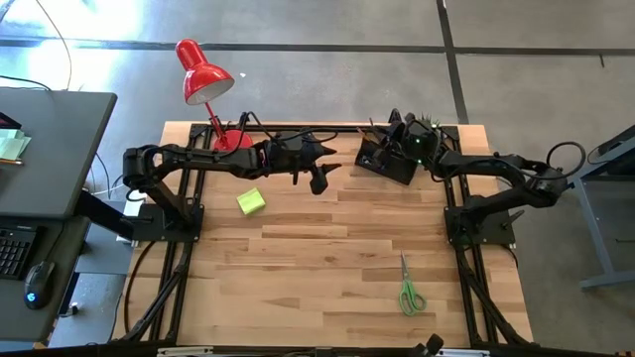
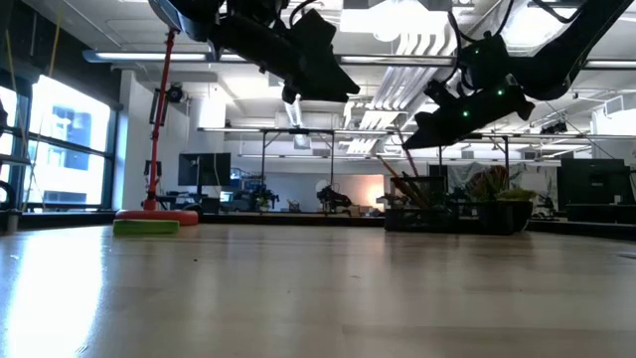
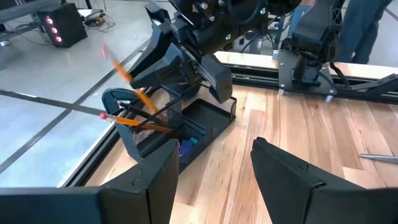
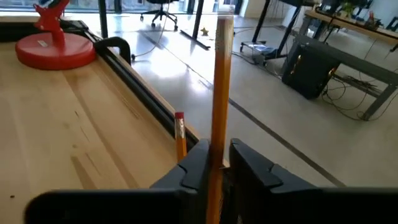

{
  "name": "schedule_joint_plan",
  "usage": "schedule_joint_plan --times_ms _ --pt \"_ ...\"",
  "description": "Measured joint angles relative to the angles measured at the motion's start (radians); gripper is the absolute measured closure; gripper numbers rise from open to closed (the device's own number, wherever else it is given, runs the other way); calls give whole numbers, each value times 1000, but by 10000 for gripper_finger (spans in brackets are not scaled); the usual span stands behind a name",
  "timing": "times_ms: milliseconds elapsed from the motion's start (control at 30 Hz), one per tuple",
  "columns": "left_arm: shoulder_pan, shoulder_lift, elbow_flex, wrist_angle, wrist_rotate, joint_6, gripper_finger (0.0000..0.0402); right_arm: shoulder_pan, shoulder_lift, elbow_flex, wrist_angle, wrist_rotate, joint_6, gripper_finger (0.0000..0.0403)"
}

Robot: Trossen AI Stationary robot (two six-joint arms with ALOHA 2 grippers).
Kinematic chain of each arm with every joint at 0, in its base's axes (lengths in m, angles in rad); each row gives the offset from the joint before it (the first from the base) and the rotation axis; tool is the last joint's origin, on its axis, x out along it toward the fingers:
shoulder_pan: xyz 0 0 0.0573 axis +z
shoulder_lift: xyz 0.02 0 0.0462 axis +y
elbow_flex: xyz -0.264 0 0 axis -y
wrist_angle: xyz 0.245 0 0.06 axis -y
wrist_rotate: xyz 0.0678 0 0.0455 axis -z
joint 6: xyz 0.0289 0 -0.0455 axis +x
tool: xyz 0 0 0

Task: Pick and place office supplies into organizer
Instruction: Put the yellow pencil into the black desk organizer, then put the green scissors into the black desk organizer

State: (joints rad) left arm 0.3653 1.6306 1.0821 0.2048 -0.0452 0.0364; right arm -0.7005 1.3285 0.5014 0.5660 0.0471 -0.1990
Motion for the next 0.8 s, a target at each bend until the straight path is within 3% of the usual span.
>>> schedule_joint_plan --times_ms 367,600,800 --pt "1 0 0 -4 1 0 218 0 0 0 -9 -17 18 272" --pt "1 -9 0 -62 1 32 218 35 -42 -1 -33 -145 55 273" --pt "0 -65 0 -145 42 60 218 152 -133 -1 -179 -171 -103 282"
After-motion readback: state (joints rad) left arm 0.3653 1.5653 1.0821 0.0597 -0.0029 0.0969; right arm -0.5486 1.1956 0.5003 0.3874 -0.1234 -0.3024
